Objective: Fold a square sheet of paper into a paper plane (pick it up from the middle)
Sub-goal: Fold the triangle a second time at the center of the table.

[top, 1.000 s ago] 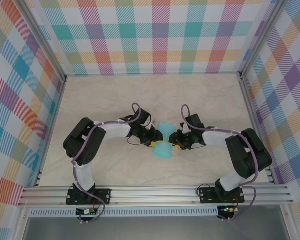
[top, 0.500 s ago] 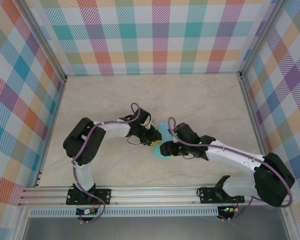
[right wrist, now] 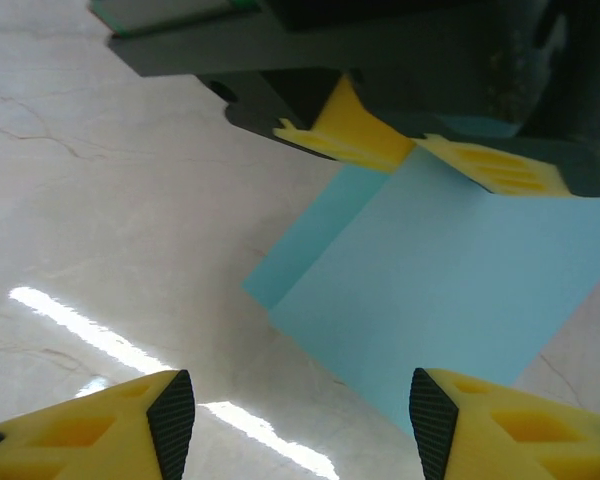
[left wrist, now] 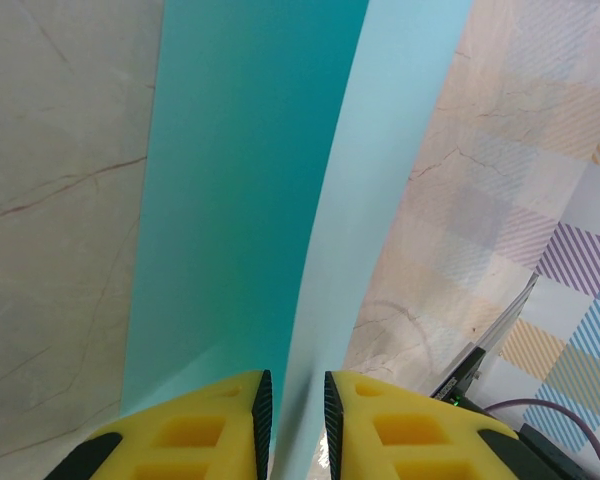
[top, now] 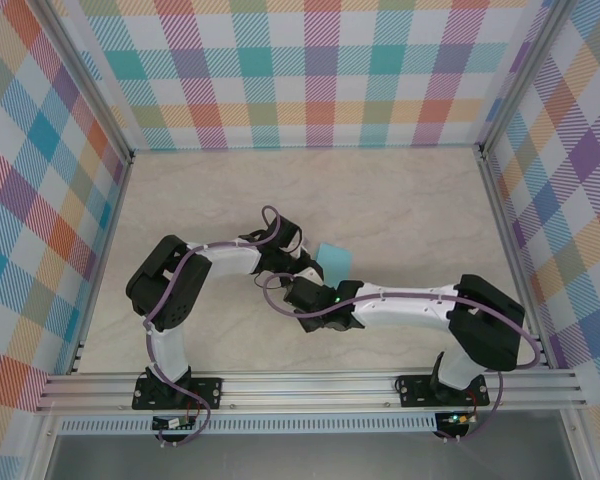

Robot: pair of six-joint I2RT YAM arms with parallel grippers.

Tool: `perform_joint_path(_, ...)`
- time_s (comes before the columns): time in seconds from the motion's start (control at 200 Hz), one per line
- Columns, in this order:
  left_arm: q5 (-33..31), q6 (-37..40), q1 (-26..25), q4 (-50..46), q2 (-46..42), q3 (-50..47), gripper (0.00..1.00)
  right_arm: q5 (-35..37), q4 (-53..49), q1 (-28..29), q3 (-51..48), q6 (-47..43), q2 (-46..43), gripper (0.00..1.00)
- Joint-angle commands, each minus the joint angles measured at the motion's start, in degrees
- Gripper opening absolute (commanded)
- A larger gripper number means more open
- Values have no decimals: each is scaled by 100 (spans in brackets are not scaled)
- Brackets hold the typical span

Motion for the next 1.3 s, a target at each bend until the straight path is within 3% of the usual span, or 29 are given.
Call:
perform_joint_path(0.0,16,-48,83,-82,-186,55,23,523,-158,61,188,-55,121,60)
perform_joint_path(0.25,56,-58,82,-84,-168,90,23,606,116,65,298,-101,389,59)
perform_joint_path(0.45,100,-57,81,-66,-184,81,23,825,71,70,316,13,477,51)
perform_joint_path(0.625,130,-51,83,-33,-187,73,23,924,99,65,130,77,255,42)
perform_joint_path(0.785,126,-63,83,-31,-165,84,23,933,151,69,-18,72,39,41)
perform_joint_path(0.965,169,-82,83,3,-171,99,23,925,104,65,-67,101,82,45)
perform_joint_path(1.185,315,-212,83,217,-160,64,20,480,556,135,-186,-290,-81,61)
perform_joint_path(1.3,327,-212,83,208,-159,90,20,482,563,144,-139,-332,50,64)
